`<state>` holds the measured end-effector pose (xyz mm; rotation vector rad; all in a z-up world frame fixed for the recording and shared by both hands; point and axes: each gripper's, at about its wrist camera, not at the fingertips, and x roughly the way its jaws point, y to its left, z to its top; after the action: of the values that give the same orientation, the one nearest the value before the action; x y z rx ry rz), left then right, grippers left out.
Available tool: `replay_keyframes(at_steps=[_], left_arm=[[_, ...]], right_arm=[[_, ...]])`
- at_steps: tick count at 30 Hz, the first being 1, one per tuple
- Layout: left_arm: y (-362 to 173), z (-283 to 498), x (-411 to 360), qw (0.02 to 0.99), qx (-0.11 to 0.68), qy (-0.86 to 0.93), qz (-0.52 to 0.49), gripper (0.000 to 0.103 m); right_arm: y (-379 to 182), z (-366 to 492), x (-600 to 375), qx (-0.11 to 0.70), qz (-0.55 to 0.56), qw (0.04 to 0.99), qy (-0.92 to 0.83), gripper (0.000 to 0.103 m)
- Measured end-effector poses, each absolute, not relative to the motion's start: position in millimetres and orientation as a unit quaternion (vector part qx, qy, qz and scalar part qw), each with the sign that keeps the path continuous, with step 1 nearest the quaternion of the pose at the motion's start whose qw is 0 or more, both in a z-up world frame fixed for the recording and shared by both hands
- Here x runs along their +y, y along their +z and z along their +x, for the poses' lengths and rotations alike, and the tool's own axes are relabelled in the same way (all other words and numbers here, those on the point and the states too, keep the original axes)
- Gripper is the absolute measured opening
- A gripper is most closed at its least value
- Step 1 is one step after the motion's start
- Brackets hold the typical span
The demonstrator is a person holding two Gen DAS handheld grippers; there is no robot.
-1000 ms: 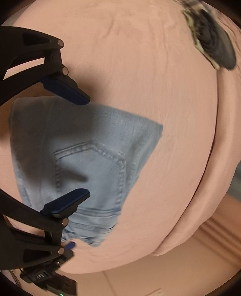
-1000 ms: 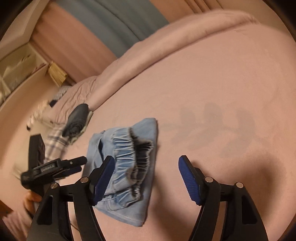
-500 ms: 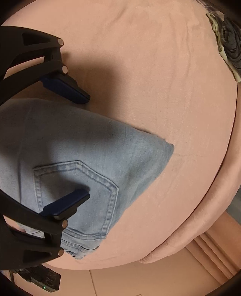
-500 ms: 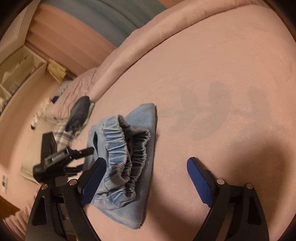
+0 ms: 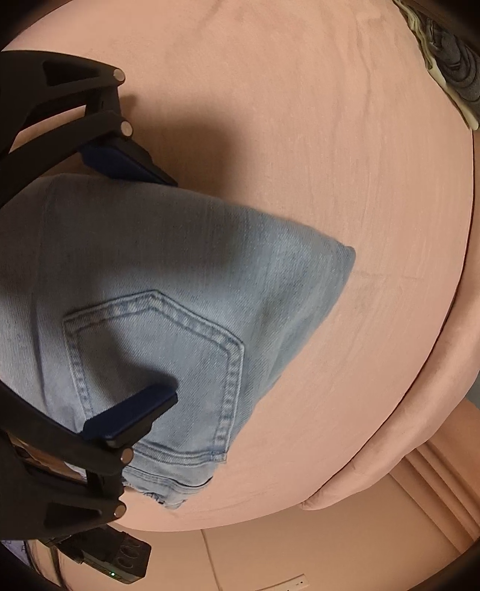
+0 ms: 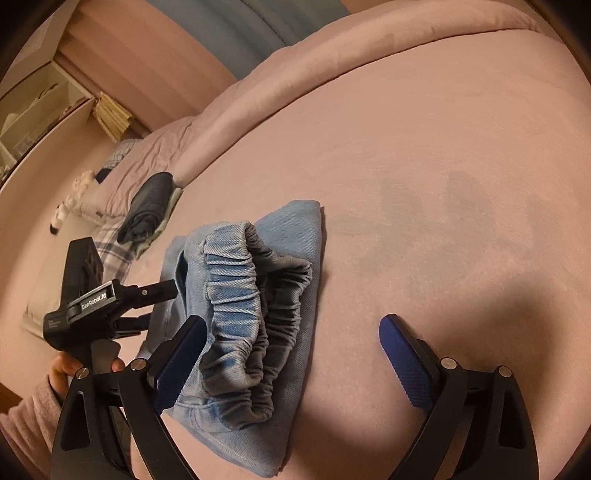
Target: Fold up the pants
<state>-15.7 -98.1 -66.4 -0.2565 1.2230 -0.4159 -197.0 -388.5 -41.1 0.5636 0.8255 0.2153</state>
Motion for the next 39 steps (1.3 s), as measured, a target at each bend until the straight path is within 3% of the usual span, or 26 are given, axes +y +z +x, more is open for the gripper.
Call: replay_keyframes(at_steps=[27, 39], left_arm=[[-78, -11, -103, 0.756, 0.577, -0.29, -0.108, 0.101], [-78, -11, -87, 0.746, 0.56, -0.328, -0.151, 0.101]], right_arm=[[-45, -150, -357, 0.436, 0.287, 0.837, 0.166, 0.102], [-46, -155, -366, 0.444, 0.313, 0.82, 0.184, 0.103]])
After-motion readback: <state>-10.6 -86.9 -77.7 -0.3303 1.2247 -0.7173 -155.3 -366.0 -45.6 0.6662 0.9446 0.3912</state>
